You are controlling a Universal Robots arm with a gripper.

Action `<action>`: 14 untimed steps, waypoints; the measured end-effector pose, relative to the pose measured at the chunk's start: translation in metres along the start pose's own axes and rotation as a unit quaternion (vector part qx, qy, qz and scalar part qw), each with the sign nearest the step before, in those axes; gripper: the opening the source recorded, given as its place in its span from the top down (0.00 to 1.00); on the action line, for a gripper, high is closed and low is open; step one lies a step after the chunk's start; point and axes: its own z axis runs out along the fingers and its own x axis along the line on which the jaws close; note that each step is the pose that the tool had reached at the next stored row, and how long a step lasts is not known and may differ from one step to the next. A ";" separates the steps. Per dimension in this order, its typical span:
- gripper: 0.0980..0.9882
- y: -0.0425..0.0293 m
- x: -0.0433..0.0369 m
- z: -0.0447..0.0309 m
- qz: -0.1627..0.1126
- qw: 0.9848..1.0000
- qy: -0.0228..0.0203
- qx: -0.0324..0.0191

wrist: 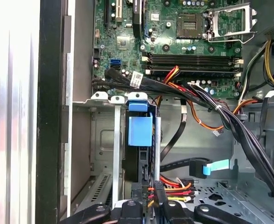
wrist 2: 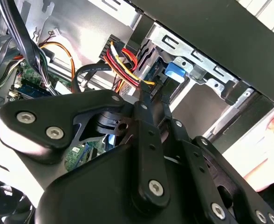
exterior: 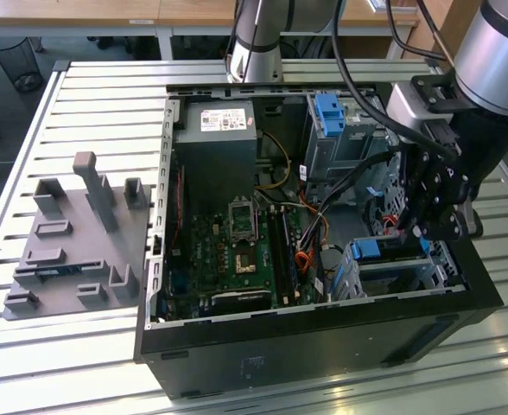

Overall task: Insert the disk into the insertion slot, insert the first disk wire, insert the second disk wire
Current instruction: 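Insert the first disk wire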

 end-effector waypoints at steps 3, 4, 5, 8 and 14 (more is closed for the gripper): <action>0.84 0.0000 0.0000 -0.0014 0.000 1.000 0.000 0.000; 0.85 0.0000 0.0000 -0.0019 0.000 1.000 0.000 0.000; 0.85 0.0000 0.0000 -0.0023 0.000 1.000 0.000 0.000; 0.99 0.0000 0.0000 -0.0027 0.000 1.000 0.000 0.000; 0.99 0.0000 0.0000 -0.0033 0.000 1.000 0.000 0.000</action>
